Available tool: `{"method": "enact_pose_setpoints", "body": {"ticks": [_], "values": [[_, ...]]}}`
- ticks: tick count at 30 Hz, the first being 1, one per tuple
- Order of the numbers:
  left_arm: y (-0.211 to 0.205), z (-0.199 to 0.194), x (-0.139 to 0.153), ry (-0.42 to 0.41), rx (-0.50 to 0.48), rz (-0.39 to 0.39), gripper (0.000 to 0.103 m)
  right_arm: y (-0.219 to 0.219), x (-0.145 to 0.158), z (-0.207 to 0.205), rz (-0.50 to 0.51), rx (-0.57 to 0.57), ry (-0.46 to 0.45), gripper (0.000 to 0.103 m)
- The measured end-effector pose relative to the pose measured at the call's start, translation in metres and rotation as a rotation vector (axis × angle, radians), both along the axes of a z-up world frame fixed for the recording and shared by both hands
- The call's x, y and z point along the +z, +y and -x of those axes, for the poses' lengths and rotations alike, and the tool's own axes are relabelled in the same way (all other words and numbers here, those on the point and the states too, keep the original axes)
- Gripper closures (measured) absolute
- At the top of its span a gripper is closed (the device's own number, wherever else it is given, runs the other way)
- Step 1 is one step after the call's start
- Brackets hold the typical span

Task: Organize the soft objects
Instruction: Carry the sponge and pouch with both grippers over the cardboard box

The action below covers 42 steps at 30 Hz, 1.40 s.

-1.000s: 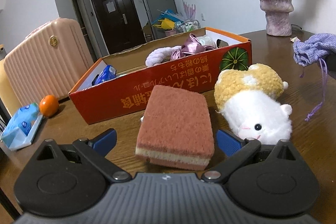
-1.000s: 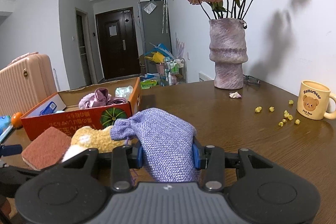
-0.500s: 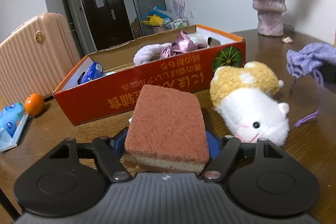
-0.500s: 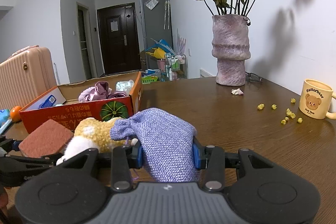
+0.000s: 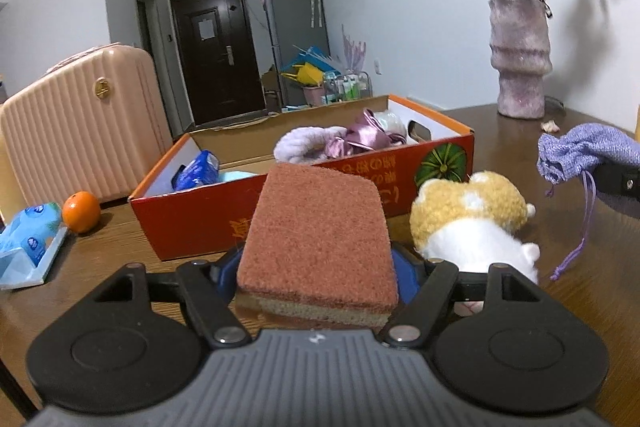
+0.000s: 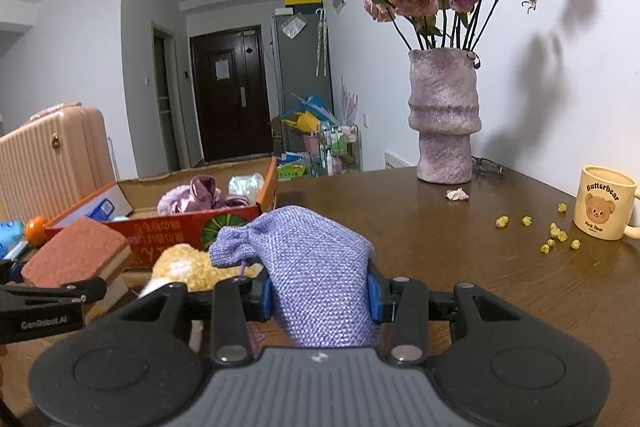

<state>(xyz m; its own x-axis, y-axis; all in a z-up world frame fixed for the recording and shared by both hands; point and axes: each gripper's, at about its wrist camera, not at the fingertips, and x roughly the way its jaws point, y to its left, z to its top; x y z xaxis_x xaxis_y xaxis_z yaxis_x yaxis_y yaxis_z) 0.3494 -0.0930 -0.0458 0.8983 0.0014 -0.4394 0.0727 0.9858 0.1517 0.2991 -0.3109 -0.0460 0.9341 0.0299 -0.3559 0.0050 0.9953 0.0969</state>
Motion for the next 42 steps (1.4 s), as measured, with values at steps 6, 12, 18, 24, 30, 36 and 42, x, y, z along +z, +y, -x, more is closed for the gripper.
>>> {"method": "enact_pose_setpoints", "body": {"ticks": [6,12,18,24,30,36,42], "values": [[0.007,0.008,0.011,-0.037,0.022,0.037,0.030,0.007,0.005,0.004,-0.019,0.000,-0.050,0.062],[0.011,0.013,0.021,-0.061,0.033,0.066,0.030,0.017,0.010,0.006,-0.044,0.014,-0.091,0.062],[0.017,0.017,0.030,-0.085,0.047,0.094,0.030,0.033,0.015,0.008,-0.061,0.043,-0.138,0.062],[0.024,0.018,0.038,-0.104,0.068,0.114,0.030,0.051,0.019,0.003,-0.055,0.070,-0.161,0.062],[0.032,0.014,0.044,-0.111,0.089,0.137,0.030,0.064,0.023,-0.006,-0.056,0.084,-0.174,0.062],[0.043,0.006,0.050,-0.119,0.116,0.172,0.030,0.077,0.026,-0.017,-0.036,0.102,-0.182,0.062],[0.049,-0.006,0.056,-0.130,0.136,0.197,0.030,0.088,0.029,-0.031,-0.026,0.118,-0.183,0.062]]}}
